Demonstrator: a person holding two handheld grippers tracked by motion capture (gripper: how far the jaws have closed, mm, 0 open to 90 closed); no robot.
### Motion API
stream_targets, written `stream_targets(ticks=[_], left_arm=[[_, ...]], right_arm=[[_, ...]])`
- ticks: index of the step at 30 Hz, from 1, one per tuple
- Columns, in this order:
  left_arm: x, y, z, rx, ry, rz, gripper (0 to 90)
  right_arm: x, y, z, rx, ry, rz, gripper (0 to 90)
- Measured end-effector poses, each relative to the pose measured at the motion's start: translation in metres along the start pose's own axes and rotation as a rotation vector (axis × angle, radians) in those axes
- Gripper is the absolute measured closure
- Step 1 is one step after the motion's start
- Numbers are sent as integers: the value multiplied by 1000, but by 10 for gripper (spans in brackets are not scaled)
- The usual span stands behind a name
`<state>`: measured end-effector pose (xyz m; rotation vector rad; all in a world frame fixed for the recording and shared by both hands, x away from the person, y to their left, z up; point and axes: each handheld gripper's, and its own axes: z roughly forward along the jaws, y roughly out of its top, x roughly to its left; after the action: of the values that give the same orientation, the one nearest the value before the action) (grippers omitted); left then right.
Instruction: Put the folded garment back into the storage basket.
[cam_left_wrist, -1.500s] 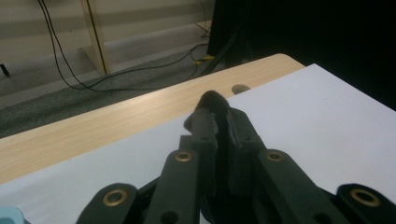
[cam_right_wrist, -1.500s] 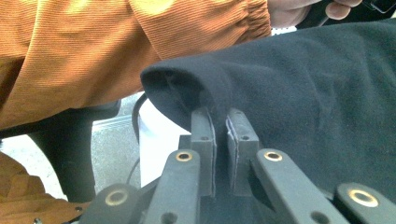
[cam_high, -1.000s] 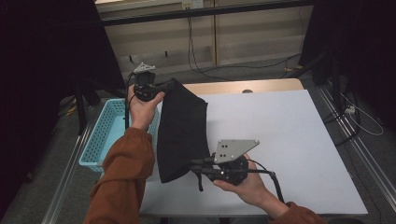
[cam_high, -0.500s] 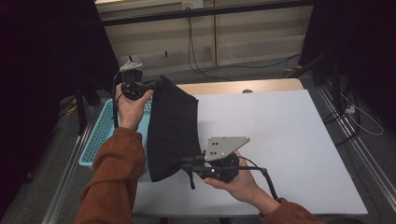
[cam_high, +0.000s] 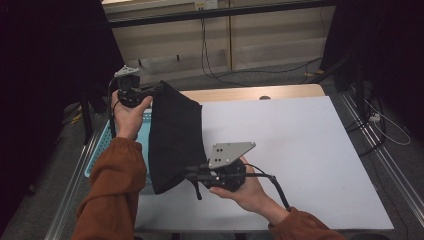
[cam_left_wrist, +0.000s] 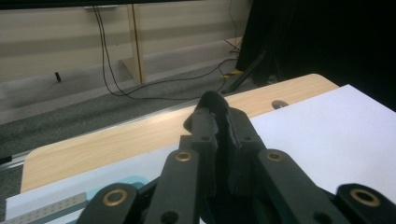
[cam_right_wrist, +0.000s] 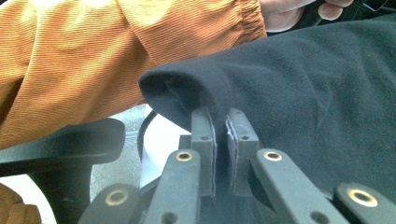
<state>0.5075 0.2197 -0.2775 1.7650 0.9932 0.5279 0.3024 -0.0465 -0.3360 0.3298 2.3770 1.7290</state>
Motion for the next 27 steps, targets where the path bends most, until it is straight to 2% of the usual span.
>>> stream_targets(ticks=[12, 18, 21, 27], left_arm=[[17, -1, -10, -20, 12, -26, 833], [25, -2, -14, -22, 14, -25, 833], [32, 0, -19, -25, 11, -30, 833], [45, 2, -27, -32, 29, -39, 833]], right_arm=[[-3, 9, 19, 3, 30, -15, 845], [-2, 13, 29, 10, 46, -23, 845], [-4, 16, 33, 14, 48, -34, 845], [-8, 22, 43, 13, 58, -33, 845]])
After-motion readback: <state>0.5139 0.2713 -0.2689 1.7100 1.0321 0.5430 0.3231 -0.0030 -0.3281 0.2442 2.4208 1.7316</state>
